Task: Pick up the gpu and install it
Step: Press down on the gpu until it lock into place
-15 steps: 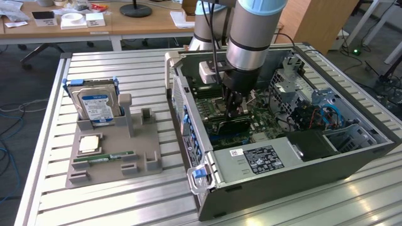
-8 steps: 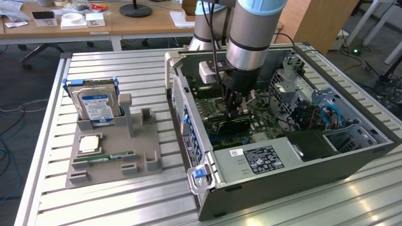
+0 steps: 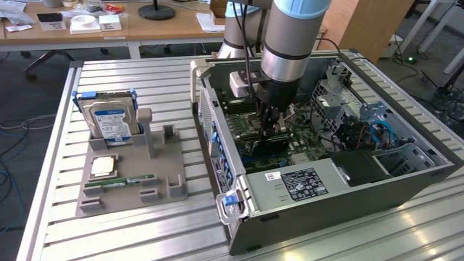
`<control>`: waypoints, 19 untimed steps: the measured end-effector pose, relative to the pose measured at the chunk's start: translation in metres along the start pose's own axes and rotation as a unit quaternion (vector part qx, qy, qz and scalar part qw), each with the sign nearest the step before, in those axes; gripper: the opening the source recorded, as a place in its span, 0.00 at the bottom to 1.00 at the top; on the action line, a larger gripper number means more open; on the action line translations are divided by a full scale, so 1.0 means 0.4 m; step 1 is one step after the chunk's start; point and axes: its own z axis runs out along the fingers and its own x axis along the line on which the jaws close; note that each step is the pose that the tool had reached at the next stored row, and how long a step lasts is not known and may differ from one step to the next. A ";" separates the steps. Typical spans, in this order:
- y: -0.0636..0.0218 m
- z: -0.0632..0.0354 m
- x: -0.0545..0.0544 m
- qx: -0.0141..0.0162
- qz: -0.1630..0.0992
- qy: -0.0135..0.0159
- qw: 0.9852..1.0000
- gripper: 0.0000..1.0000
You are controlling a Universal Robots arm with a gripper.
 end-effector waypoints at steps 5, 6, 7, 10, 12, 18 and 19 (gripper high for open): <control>0.000 0.000 0.000 0.000 0.000 0.000 1.000 0.11; 0.000 0.000 0.000 0.000 0.000 0.000 1.000 0.11; 0.000 0.000 0.000 0.000 0.000 0.000 1.000 0.11; 0.000 0.000 0.000 0.000 0.000 0.000 1.000 0.11; 0.001 0.001 0.000 0.000 0.000 0.000 1.000 0.11; 0.002 0.001 0.000 0.000 0.000 0.000 1.000 0.11; 0.003 0.001 0.001 0.000 0.000 0.000 1.000 0.11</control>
